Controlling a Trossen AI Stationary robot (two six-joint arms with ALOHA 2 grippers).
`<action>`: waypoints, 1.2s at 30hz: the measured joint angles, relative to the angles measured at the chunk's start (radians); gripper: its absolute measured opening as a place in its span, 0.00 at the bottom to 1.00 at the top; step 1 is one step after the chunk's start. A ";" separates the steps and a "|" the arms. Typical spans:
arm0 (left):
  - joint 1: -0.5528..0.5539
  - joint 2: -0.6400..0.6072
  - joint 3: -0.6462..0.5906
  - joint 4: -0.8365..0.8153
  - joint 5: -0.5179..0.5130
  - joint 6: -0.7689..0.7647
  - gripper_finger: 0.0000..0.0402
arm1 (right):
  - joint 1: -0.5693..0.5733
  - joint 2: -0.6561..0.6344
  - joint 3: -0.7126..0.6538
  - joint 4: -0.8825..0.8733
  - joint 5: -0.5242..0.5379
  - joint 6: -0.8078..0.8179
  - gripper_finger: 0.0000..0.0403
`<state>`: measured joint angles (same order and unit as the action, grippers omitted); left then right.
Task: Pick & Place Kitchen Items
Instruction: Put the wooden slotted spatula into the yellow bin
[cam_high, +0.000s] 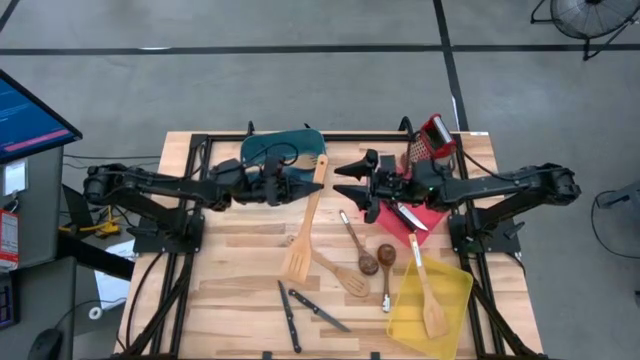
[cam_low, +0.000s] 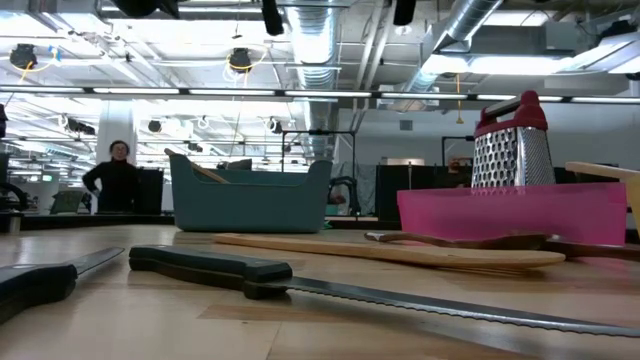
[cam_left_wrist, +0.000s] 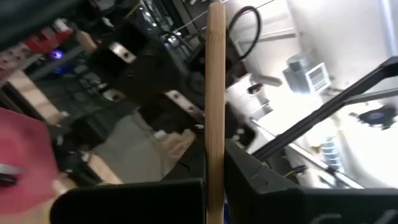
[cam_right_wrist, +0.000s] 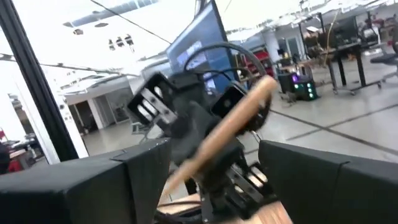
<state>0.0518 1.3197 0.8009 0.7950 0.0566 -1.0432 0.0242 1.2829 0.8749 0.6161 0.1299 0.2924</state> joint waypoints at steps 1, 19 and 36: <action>0.005 0.000 0.000 -0.008 0.000 0.011 0.02 | 0.000 -0.002 0.000 0.007 0.000 0.000 0.64; 0.052 0.006 0.000 -0.031 -0.035 0.141 0.02 | -0.060 0.001 0.001 0.013 0.002 -0.003 0.69; 0.052 0.013 0.000 -0.028 -0.058 0.148 0.02 | -0.088 0.003 0.001 -0.009 0.010 -0.012 0.69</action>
<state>0.1036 1.3324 0.8009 0.7674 -0.0011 -0.8948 -0.0643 1.2860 0.8757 0.6069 0.1394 0.2806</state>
